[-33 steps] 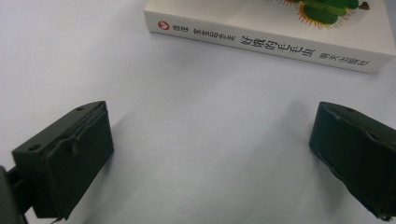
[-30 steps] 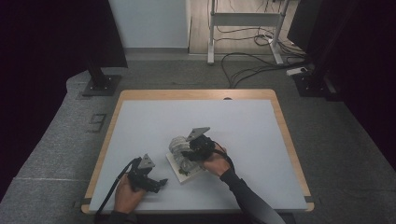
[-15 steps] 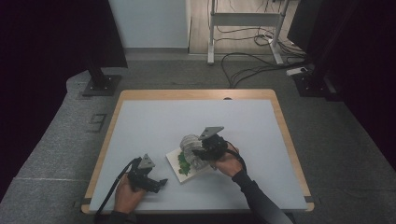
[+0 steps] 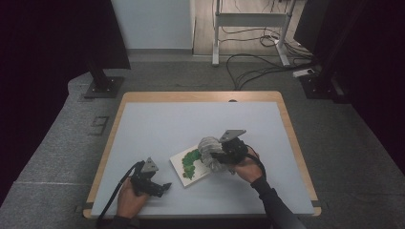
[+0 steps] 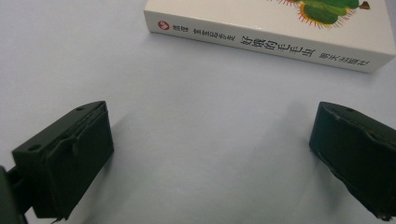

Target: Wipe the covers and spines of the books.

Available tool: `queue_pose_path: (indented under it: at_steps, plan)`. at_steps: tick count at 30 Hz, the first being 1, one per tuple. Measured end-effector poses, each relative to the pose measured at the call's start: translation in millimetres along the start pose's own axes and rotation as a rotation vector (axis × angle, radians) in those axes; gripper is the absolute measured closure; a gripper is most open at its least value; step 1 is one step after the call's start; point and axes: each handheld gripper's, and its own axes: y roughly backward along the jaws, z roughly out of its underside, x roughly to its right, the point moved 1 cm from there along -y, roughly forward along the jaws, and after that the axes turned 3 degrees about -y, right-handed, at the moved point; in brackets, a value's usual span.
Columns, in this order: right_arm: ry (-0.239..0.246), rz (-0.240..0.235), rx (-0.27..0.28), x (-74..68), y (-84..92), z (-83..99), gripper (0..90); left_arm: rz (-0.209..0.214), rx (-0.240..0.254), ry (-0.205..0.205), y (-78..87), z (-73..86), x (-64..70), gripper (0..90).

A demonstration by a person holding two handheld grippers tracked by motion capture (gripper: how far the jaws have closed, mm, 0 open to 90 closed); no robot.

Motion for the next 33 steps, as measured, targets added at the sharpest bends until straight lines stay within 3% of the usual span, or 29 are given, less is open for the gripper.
queue_pose_path:
  at_steps: [13, 33]
  plan:
    - [-0.038, 0.066, 0.013, 17.9, 32.9, 24.8, 54.1, -0.002, 0.0, 0.0, 0.0, 0.0, 0.0, 0.0]
    - [-0.135, 0.194, 0.0, 47.7, 89.4, 79.3, 54.0, 0.0, 0.001, 0.001, -0.1, 0.0, 0.0, 0.0]
